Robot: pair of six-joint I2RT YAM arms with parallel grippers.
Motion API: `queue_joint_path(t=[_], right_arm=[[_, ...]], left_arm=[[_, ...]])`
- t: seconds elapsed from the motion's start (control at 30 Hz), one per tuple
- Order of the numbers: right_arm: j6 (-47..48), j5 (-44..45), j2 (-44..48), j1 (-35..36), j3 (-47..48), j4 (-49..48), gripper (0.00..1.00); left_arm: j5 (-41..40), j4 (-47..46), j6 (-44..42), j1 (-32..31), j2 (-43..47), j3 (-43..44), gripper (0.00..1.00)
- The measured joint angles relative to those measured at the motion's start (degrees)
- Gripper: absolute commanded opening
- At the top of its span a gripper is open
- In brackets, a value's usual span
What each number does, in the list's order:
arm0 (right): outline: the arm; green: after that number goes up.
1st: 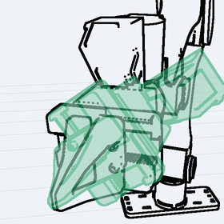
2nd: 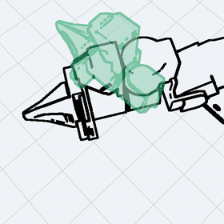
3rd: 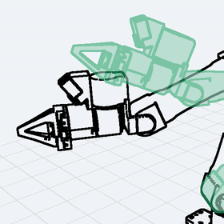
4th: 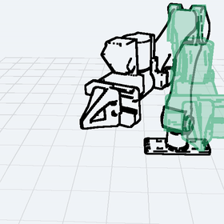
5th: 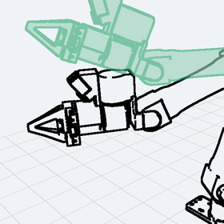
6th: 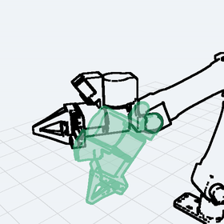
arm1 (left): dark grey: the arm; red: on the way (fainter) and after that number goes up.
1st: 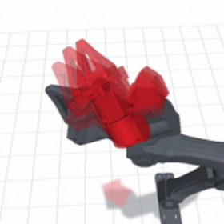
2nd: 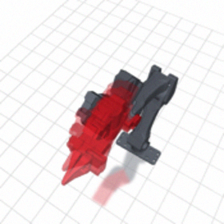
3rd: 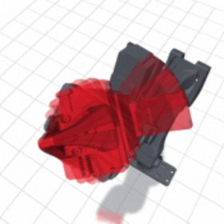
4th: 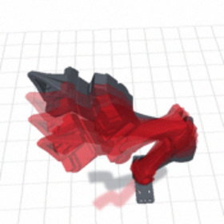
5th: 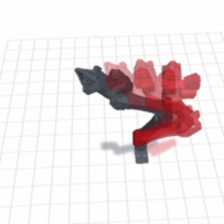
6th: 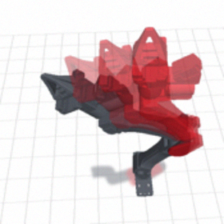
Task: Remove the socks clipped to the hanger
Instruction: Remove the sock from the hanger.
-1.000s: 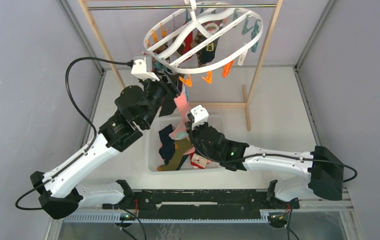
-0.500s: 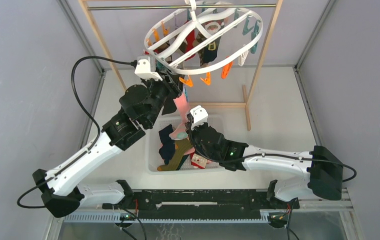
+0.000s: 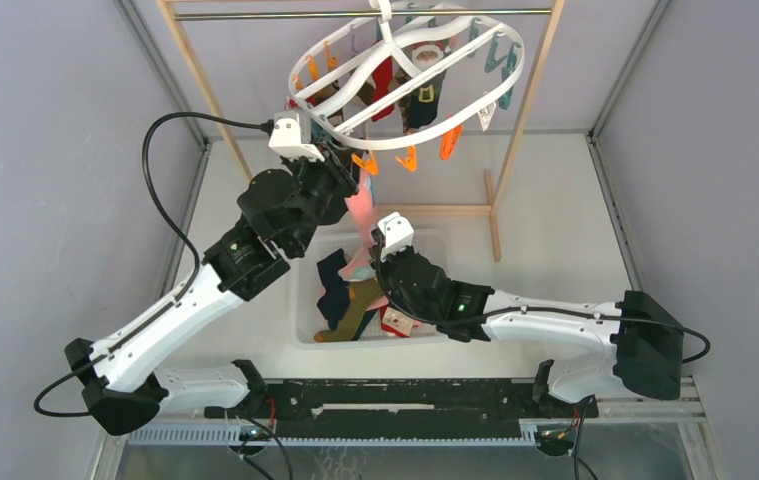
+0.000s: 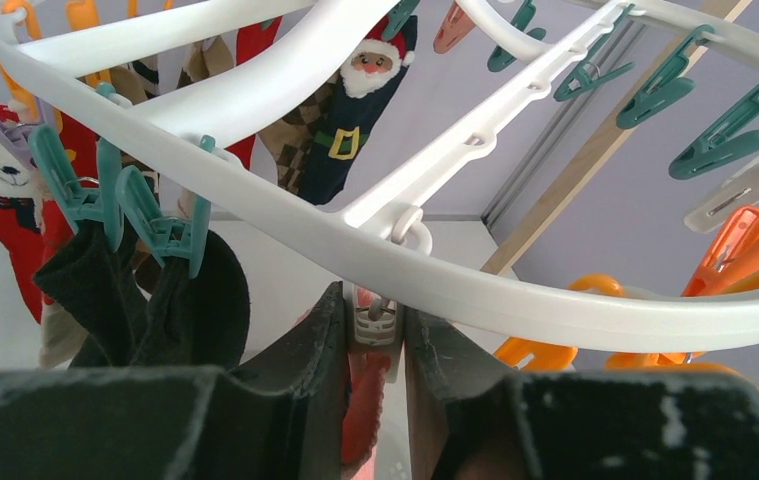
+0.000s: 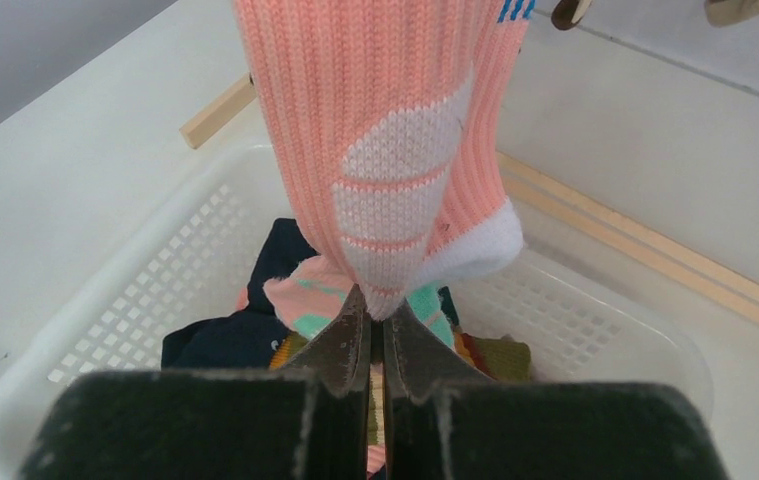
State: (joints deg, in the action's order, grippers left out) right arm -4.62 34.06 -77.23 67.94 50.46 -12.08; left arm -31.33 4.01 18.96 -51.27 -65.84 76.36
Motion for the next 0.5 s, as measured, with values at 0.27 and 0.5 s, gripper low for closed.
queue_joint_path(t=[0.27, 0.5], right_arm=[[-0.44, -0.07, -0.04, 0.07, 0.0, 1.25, 0.05], [-1.73, 0.02, 0.57, 1.86, -1.11, 1.77, 0.05]], left_arm=[[0.07, 0.0, -0.02, 0.0, 0.63, 0.0, 0.04], [0.09, 0.02, -0.04, 0.0, 1.55, 0.0, 0.07]])
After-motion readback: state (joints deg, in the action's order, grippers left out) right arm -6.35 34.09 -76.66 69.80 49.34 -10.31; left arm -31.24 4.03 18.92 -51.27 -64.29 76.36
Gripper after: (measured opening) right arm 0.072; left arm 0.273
